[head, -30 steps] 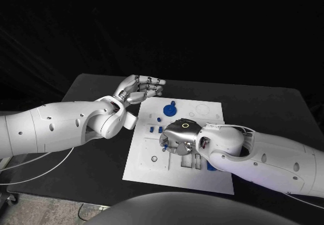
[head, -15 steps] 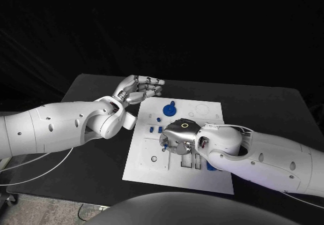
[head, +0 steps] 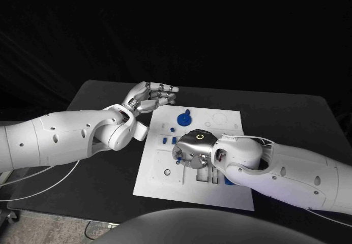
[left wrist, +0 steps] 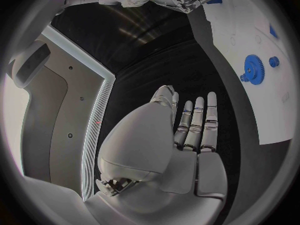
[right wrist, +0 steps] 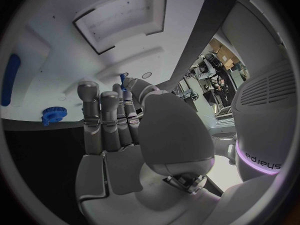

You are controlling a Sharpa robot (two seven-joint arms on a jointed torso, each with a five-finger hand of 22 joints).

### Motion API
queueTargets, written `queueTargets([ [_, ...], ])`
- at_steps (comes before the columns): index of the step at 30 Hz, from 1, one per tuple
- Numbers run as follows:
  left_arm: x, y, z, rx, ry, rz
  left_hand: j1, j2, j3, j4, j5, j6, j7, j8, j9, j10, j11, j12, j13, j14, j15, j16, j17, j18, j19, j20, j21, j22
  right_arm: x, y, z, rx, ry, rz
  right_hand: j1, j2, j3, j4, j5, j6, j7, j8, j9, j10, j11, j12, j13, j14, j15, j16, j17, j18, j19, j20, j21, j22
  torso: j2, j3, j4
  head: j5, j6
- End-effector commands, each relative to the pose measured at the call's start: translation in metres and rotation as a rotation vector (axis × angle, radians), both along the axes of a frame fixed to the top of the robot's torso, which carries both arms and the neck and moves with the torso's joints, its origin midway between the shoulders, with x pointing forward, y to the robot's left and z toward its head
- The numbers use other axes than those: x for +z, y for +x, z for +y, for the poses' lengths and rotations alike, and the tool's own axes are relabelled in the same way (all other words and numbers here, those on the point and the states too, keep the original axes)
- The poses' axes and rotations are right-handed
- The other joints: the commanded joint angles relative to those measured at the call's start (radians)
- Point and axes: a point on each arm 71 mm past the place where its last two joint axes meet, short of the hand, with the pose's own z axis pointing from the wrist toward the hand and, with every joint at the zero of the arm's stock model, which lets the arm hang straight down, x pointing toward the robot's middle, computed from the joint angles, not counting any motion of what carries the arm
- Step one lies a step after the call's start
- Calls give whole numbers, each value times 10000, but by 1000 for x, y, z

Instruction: Assemble the parts on the task board

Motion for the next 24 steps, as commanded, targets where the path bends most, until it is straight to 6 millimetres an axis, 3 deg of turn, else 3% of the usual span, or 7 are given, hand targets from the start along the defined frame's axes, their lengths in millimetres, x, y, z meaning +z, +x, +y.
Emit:
queueTargets([
  [1, 0, 0, -2, -134, -45, -39, 27, 30, -25, 13, 69, 10, 52, 53, -13, -7, 39, 24, -9, -67, 13, -9, -11, 93, -77, 2, -51, -16, -1, -2, 1, 132, -56, 43, 95, -22, 18, -72, 8, 101, -4, -68, -15, 70, 1, 38, 19, -49, -2, -60, -18, -36, -57, -5, -54, 642, 2, -1, -8, -10, 1],
  [24, -1, 0, -2, -167, -35, 32, 35, 32, -32, 12, 67, 15, 62, 62, -15, -1, 54, 36, -8, -57, 30, 5, -12, 89, -70, 6, -52, -14, -1, -3, 3, 194, -4, -34, 149, -62, 37, -156, 49, 148, -16, -99, -50, 111, -20, 51, 23, -144, -27, -177, -139, -10, -137, -31, -206, 615, 3, -2, -7, -24, 1],
])
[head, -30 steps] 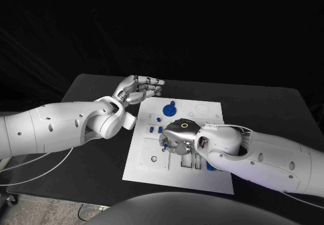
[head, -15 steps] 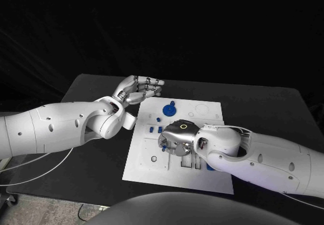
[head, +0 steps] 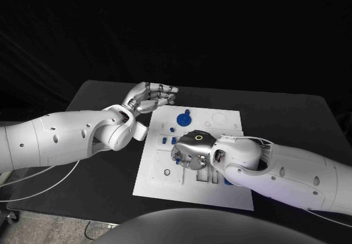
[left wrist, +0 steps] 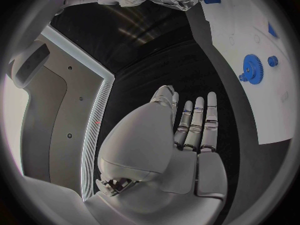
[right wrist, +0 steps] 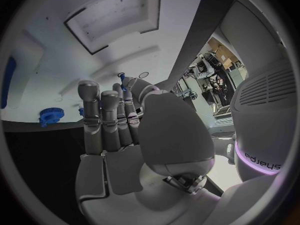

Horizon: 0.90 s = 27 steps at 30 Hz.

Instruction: Assemble the parts on the task board

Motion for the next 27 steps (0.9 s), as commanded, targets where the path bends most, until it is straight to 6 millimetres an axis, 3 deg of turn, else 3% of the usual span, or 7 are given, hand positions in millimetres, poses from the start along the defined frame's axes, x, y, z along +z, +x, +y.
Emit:
queueTargets([
  [1, 0, -1, -3, -195, -70, -15, 35, 32, -32, 12, 67, 15, 62, 62, -16, -1, 54, 36, -9, -58, 30, 5, -13, 88, -70, 6, -53, -15, -1, 0, 1, 118, -76, -141, 114, -28, 9, -76, 39, 46, 10, -69, -22, 16, 0, 15, 10, -123, 5, -81, -50, -5, -113, 4, -92, 613, 3, 0, -3, 0, 1],
  [21, -2, -2, -2, -223, -79, 56, 48, 36, -31, 6, 68, 16, 63, 67, -17, 1, 67, 43, -9, -51, 40, 15, -14, 86, -65, 8, -53, -14, -7, -3, 1, 284, -257, -192, 143, -101, 19, -177, -71, 16, 1, -180, -107, -47, 5, -37, -5, -330, 12, -303, -266, 27, -286, -25, -330, 571, -5, -4, -2, -13, 1],
  [27, -4, -2, -2, -234, -82, 94, 59, 38, -29, 0, 71, 18, 63, 69, -18, 3, 72, 46, -9, -48, 45, 19, -14, 85, -62, 9, -52, -12, -9, -2, 0, 181, -522, -90, -88, -202, -55, -60, -896, -532, 39, -610, -355, -671, 133, -354, -102, -739, 62, -756, -703, 100, -663, 14, -985, 411, -5, -2, 0, -17, 1],
])
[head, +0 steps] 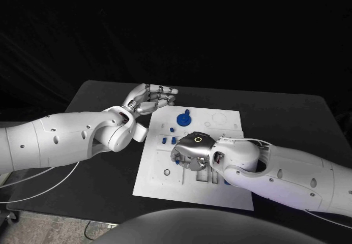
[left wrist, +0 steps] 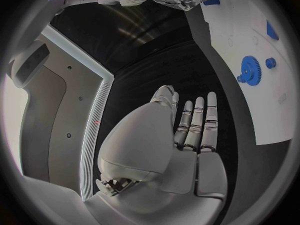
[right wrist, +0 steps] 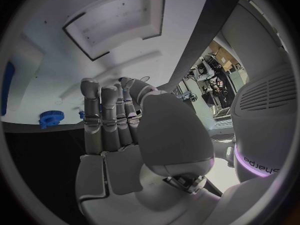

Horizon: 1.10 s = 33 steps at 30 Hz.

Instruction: Assemble the parts on the task board

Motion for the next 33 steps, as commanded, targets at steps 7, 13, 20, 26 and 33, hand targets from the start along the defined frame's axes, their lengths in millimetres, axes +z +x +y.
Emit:
queueTargets([
  [7, 0, -1, -2, -211, -82, 14, 67, 40, -28, -4, 73, 18, 63, 71, -10, 3, 76, 48, -9, -46, 47, 22, -15, 84, -60, 9, -52, -12, -3, 1, -5, -168, -279, -51, -319, -282, -452, 250, -1096, -1676, -392, -698, -664, -1985, 343, -440, 7, -852, 162, -832, -824, 238, -748, 184, -1523, 91, 2, 2, 4, 29, 0],
  [13, 0, -2, 1, -166, -68, 22, 82, 42, -24, -11, 78, 19, 65, 74, -11, 4, 81, 52, -9, -35, 53, 32, -14, 83, -56, 10, -52, -10, 6, 4, -17, -435, 217, -250, -156, -262, -1033, 415, -1244, -2431, -765, -672, -1118, -3174, 401, -233, 165, -1029, 215, -891, -1023, 265, -729, 267, -1909, -2, 2, -4, 13, 10, 0],
  [20, 0, -2, 4, -80, -53, 18, 96, 43, -26, -13, 80, 20, 72, 79, -12, 4, 84, 57, -10, -11, 57, 52, -11, 79, -51, 12, -52, -8, 42, 17, -44, -1059, 833, -552, -103, -195, -1252, 606, -1181, -2147, -634, -538, -1204, -3171, 433, 48, 194, -761, 221, -569, -826, 239, -488, 270, -1770, 46, 10, 0, -8, 28, 0],
  [26, 0, -2, 5, -25, -111, 62, 62, 54, -64, 22, 55, 34, 169, 104, -16, -56, 15, 31, -25, -41, 108, 42, -33, 48, -65, 32, -72, -11, 71, 38, -80, -2227, 1167, 103, -408, -147, -1489, 995, -996, -1799, -750, -431, -1281, -2949, 562, 226, 113, -479, 314, -216, -607, 165, -167, 359, -1463, 133, -3, -5, -18, -9, 0],
  [33, 0, -2, 4, -174, -240, 58, -672, 157, -596, 74, -299, -208, 142, 51, -186, -847, -348, -614, -52, -665, 525, -584, -98, -320, -541, 60, -380, -241, 78, 55, -121, -3329, 813, 317, -551, -432, -1963, 1967, -1394, -1884, -836, -619, -1582, -3325, 697, -444, -625, -461, 413, -133, -702, 177, -16, 456, -1656, 117, 19, 22, -20, -198, 0],
])
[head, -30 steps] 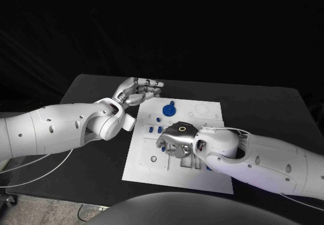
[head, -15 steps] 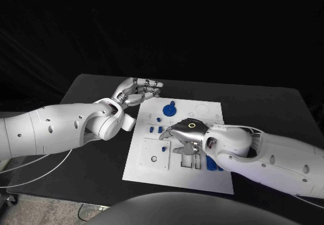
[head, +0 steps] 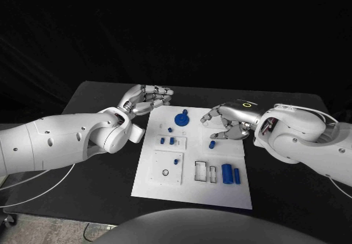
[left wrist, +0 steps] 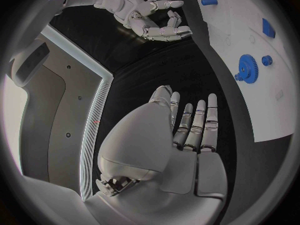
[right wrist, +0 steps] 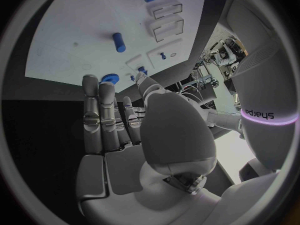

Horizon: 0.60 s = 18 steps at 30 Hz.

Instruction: Assemble the parts on the task board

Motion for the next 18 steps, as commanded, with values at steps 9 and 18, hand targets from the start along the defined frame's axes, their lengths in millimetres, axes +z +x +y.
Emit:
queueTargets([
  [9, -1, -1, -2, -431, -507, 16, -2565, 87, -1790, -126, -2524, -4334, -1234, -339, -842, -2069, -653, -2430, -180, -2867, -186, -3159, -274, -693, -3295, 97, -178, -2689, -22, 8, -34, -1018, -175, 909, 542, -370, -362, 1291, -466, -51, 103, -91, -384, 289, 29, -389, -797, 18, 85, 143, -107, 23, 177, 20, -257, 135, -5, 28, 4, -81, 0],
  [18, -3, -1, 0, -306, -598, 83, -4528, -1387, -628, 64, -4515, -5396, -1462, -460, -894, -2843, -967, -3167, -249, -4010, -515, -4312, -444, -872, -5691, 147, -525, -6938, -39, 8, -36, -1025, -373, 1142, 763, -86, -286, 1138, -174, 361, 436, 102, -392, 1130, -63, -79, -833, 65, 131, 259, -84, -1, 288, 49, -225, 207, -12, 5, 17, -115, 0],
])
